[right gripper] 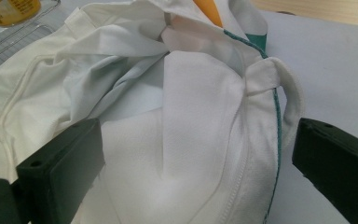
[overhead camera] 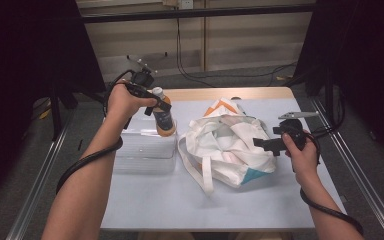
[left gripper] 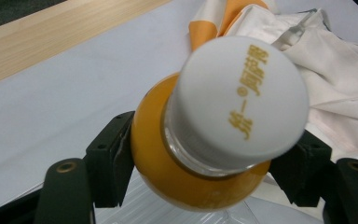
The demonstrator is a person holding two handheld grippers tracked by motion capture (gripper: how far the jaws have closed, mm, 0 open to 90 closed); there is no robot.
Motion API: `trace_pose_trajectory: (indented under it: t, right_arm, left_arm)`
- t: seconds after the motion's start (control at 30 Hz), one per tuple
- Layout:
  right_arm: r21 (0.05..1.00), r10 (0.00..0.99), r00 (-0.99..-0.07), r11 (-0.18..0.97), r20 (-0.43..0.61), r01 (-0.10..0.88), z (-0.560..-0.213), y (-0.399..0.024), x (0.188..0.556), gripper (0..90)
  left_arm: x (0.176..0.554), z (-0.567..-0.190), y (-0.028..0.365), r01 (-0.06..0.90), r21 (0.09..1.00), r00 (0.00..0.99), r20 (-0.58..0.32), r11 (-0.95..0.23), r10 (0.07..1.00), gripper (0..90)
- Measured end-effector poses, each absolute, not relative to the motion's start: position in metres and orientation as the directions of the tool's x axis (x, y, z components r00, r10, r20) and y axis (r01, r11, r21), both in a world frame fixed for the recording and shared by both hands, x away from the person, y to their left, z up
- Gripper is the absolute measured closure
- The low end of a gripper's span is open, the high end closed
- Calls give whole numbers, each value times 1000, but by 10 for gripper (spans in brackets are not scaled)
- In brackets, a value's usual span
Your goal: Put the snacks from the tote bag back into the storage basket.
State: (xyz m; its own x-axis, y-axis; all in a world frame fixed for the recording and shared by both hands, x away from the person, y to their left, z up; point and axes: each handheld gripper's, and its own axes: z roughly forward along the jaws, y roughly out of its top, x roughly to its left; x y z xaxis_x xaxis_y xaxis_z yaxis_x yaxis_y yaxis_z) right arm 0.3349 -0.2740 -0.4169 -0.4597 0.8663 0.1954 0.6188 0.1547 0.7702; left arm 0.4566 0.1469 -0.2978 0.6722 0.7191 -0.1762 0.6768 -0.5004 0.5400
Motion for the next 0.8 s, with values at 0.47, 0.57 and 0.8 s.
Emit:
trace_pose_trajectory:
  t: [0.47, 0.57, 0.8]
  right_arm:
    - [772, 864, -464, 156, 196, 617, -417, -274, 335, 17]
    - [771, 863, -465, 156, 197, 617, -417, -274, 335, 18]
    - [770, 862, -468, 163, 192, 617, -417, -273, 335, 18]
  left_arm:
    - [458, -308, 147, 696, 539, 646, -185, -473, 740, 303]
    - [460, -309, 150, 681, 525, 669, -165, -510, 725, 303]
    - [461, -315, 146, 692, 537, 651, -178, -482, 738, 303]
